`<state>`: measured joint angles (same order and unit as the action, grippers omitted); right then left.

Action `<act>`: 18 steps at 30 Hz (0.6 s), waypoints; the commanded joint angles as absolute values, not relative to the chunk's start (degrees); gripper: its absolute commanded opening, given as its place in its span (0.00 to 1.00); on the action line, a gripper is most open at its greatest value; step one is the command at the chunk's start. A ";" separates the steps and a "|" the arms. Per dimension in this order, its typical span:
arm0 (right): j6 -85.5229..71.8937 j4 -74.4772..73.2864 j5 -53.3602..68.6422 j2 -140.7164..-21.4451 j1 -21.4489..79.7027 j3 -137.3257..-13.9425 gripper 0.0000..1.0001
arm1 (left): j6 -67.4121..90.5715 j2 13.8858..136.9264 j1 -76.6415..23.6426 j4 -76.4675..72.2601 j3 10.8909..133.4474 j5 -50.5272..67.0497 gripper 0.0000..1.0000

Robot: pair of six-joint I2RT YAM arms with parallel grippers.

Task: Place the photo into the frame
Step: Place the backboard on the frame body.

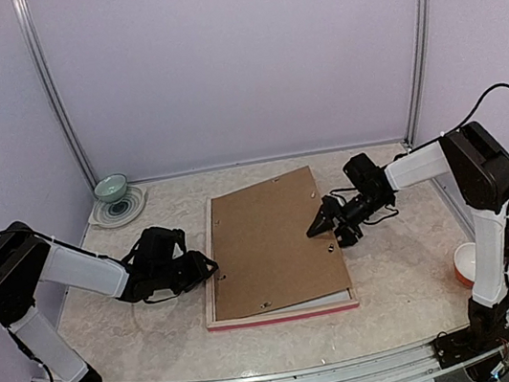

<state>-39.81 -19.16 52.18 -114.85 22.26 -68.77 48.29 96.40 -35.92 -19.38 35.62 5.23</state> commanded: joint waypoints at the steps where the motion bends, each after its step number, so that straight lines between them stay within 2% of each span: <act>1: -35.28 -21.75 48.49 -114.32 24.76 -71.24 0.66 | 48.78 96.27 -35.77 -18.45 34.28 6.49 0.43; 18: -31.04 -28.99 42.46 -112.65 26.17 -73.59 0.68 | 49.13 96.99 -35.60 -18.81 34.37 6.49 0.43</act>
<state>-37.93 -25.08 46.81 -114.65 23.64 -71.92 48.71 96.33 -35.70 -19.92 35.29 5.56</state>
